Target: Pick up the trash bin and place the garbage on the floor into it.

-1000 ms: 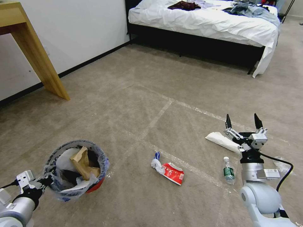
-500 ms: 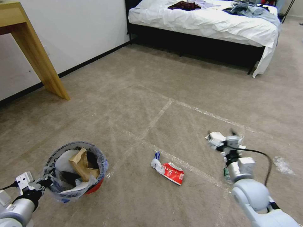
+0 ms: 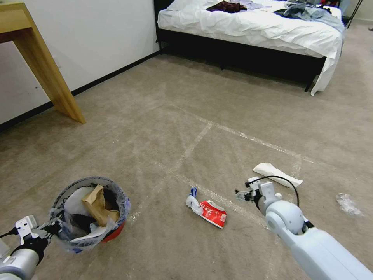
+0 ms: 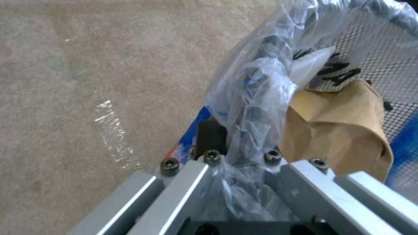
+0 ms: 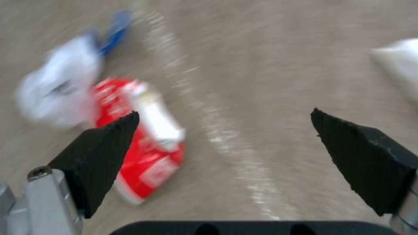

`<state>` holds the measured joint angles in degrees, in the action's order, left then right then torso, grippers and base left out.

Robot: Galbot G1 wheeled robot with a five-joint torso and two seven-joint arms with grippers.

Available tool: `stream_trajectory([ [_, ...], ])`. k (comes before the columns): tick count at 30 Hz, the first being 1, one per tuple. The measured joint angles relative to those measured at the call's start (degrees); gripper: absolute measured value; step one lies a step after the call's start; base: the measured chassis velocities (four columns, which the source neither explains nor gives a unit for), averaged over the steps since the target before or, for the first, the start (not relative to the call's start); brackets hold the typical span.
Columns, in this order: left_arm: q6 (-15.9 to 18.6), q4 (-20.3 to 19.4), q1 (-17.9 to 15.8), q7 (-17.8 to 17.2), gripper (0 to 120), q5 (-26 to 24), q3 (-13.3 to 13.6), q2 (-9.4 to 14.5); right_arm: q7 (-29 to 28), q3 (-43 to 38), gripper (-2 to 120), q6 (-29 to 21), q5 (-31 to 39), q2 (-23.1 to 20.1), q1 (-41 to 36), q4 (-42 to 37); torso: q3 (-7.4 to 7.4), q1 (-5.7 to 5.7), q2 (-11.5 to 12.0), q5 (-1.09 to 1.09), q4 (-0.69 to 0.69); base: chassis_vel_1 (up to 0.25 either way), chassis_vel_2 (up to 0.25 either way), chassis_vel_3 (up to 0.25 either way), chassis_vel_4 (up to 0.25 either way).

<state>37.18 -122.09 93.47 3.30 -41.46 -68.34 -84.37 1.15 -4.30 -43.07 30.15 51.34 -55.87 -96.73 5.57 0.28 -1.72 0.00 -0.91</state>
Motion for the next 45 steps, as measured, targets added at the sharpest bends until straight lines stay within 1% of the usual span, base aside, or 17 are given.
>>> stream_trajectory([
  [1, 0.0, 0.0, 0.0, 0.0, 1, 0.0, 0.0, 0.0, 0.0, 0.0, 100, 0.0, 0.0, 0.0, 0.0, 0.0, 0.0, 0.0, 0.0, 0.0, 0.0, 0.0, 0.0, 0.0, 0.0],
  [3, -0.14, -0.2, 0.4, 0.0, 1, 0.0, -0.62, -0.27, 12.71, 2.71, 100, -0.11, -7.68, 0.08, 3.09, 4.59, 0.0, 0.0, 0.0, 0.01, -0.01, 0.0, 0.0, 0.0, 0.0],
  [4, -0.14, -0.2, 0.4, 0.0, 1, 0.0, -0.62, -0.27, 12.71, 2.71, 100, -0.11, -7.68, 0.08, 3.09, 4.59, 0.0, 0.0, 0.0, 0.01, -0.01, 0.0, 0.0, 0.0, 0.0],
  [6, -0.35, -0.35, 0.74, 0.0, 1, 0.0, -1.02, -0.55, 16.68, 5.96, 100, -0.06, -12.76, 0.3, 5.89, 8.39, 0.0, 0.0, 0.0, 0.0, -0.01, 0.0, 0.0, 0.0, 0.0],
  [8, -0.55, -0.45, 1.02, 0.0, 1, 0.13, -1.15, -0.99, 18.85, 8.35, 100, 0.12, -15.28, 0.69, 7.95, 11.14, 0.0, 0.0, 0.0, 0.0, -0.01, 0.0, 0.0, 0.0, 0.0],
  [12, -0.83, -0.58, 1.38, 0.0, 1, 0.58, -1.27, -1.57, 19.35, 11.09, 100, 0.81, -16.41, 1.49, 10.25, 14.01, 0.0, 0.0, 0.0, -0.01, -0.01, 0.0, 0.0, 0.0, 0.0],
  [15, -0.98, -0.63, 1.63, 0.04, 1, 0.98, -1.45, -1.88, 19.67, 12.64, 100, 2.7, -17.14, 2.49, 11.3, 15.95, 0.0, 0.0, 0.0, 0.01, -0.01, 0.0, 0.0, 0.0, 0.0],
  [17, -1.13, -0.66, 1.92, 0.22, 1, 1.36, -1.88, -2.17, 19.32, 14.36, 100, 5.64, -17.49, 3.72, 12.3, 18.58, 0.0, 0.0, 0.0, -0.01, -0.01, 0.0, 0.0, 0.0, 0.0],
  [22, -1.19, -0.71, 2.22, 0.28, 1, 1.48, -2.33, -2.31, 18.75, 15.82, 100, 7.84, -17.91, 5.3, 13.47, 21.56, 0.0, 0.0, 0.0, -0.01, -0.01, 0.0, 0.0, 0.0, 0.0],
  [25, -1.26, -0.71, 2.59, 0.36, 1, 1.72, -2.52, -2.4, 17.98, 17.28, 100, 11.69, -18.34, 7.31, 15.05, 25.82, 0.0, 0.0, 0.0, -0.01, -0.01, 0.0, 0.0, 0.0, 0.0],
  [29, -1.28, -0.71, 2.8, 0.44, 1, 1.82, -2.52, -2.46, 17.59, 17.66, 99, 13.02, -18.3, 8.41, 15.72, 27.82, 0.0, 0.0, 0.0, 0.0, -0.01, 0.0, 0.0, 0.0, 0.0],
  [31, -1.39, -0.71, 2.89, 0.47, 1, 1.88, -2.51, -2.46, 16.64, 18.19, 92, 15.47, -17.84, 9.75, 16.37, 30.36, 0.0, 0.0, 0.0, 0.0, -0.01, 0.0, 0.0, 0.0, 0.0],
  [32, -1.39, -0.71, 2.89, 0.47, 1, 1.88, -2.51, -2.46, 16.64, 18.19, 92, 15.47, -17.84, 9.75, 16.37, 30.36, 0.0, 0.0, 0.0, 0.0, -0.01, 0.0, 0.0, 0.0, 0.0],
  [35, -1.4, -0.8, 2.88, 0.48, 1, 1.89, -2.49, -2.44, 16.08, 18.46, 79, 17.3, -17.7, 11.21, 16.52, 32.34, 0.0, 0.0, 0.0, 0.0, -0.01, 0.0, 0.0, 0.0, 0.0],
  [40, -1.4, -0.84, 2.86, 0.47, 1, 1.89, -2.39, -2.4, 15.57, 18.48, 70, 18.36, -17.71, 12.16, 16.34, 33.35, 0.0, 0.0, 0.0, 0.0, -0.01, 0.0, 0.0, 0.0, 0.0],
  [42, -1.4, -0.84, 2.83, 0.46, 1, 1.96, -2.26, -2.41, 15.43, 18.48, 59, 18.87, -17.72, 12.59, 16.16, 33.81, -0.01, 0.0, 0.0, 0.0, -0.01, 0.0, 0.0, 0.0, 0.0],
  [45, -1.4, -0.84, 2.82, 0.45, 1, 1.99, -2.23, -2.41, 15.37, 18.45, 53, 19.12, -17.71, 12.63, 16.01, 33.87, 0.0, 0.0, 0.0, 0.0, -0.01, 0.0, 0.0, 0.0, 0.0],
])
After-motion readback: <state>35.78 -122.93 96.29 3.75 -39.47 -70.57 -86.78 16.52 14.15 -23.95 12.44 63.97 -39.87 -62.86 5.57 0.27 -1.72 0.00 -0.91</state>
